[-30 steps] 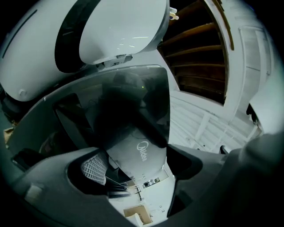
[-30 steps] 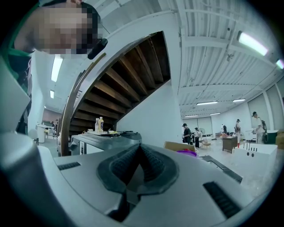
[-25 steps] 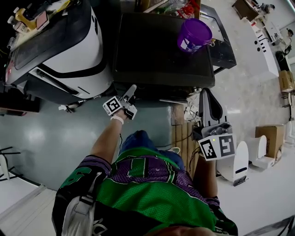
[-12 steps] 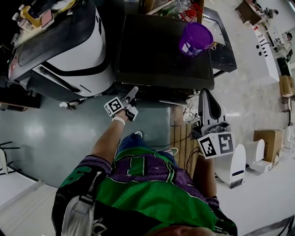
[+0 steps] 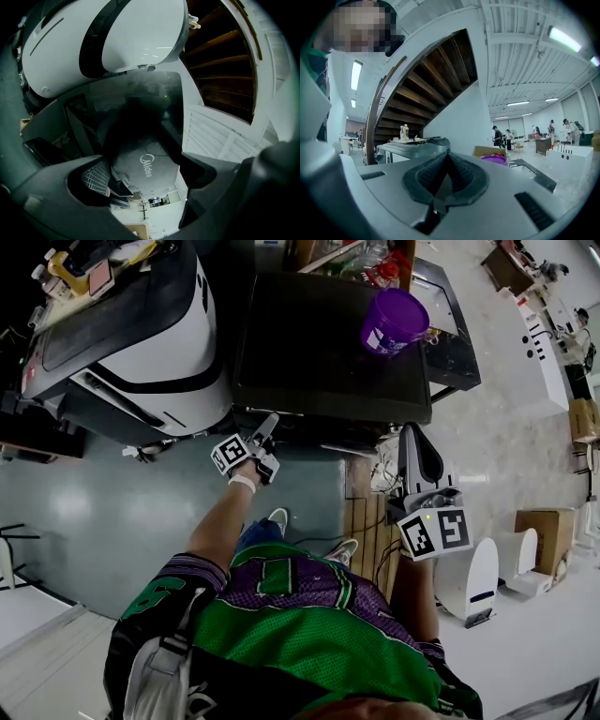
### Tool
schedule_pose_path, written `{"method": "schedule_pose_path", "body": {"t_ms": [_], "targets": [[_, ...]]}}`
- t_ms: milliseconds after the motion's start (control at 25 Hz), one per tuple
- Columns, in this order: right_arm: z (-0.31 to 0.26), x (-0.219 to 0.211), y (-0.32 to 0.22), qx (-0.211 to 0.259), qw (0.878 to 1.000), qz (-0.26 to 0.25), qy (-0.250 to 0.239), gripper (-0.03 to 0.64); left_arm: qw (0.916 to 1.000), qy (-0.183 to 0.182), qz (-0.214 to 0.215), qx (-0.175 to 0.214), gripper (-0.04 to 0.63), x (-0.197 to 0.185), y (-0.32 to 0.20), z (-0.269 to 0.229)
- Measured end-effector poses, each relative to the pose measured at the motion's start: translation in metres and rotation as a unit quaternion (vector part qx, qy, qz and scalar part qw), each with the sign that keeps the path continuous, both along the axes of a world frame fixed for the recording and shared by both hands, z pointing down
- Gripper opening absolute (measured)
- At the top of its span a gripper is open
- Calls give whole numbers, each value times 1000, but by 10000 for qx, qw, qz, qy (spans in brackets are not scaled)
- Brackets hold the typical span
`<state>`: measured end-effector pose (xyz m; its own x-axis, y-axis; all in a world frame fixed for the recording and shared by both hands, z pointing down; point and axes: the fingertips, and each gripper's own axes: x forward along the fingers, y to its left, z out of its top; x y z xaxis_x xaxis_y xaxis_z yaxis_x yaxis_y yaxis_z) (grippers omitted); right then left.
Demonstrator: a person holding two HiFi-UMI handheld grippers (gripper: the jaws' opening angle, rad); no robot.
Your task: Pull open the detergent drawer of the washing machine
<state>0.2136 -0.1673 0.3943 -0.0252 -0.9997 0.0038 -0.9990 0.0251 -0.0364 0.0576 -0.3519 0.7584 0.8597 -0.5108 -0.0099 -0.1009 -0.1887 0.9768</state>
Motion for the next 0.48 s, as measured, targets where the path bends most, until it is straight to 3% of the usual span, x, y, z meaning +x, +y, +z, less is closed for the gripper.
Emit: {"method": "schedule_pose_path", "body": {"t_ms": [480], "targets": [[-6,10,12,87,9988,-455,-139,0,9997,-9,-147,-209,436,-12,33,1]]}}
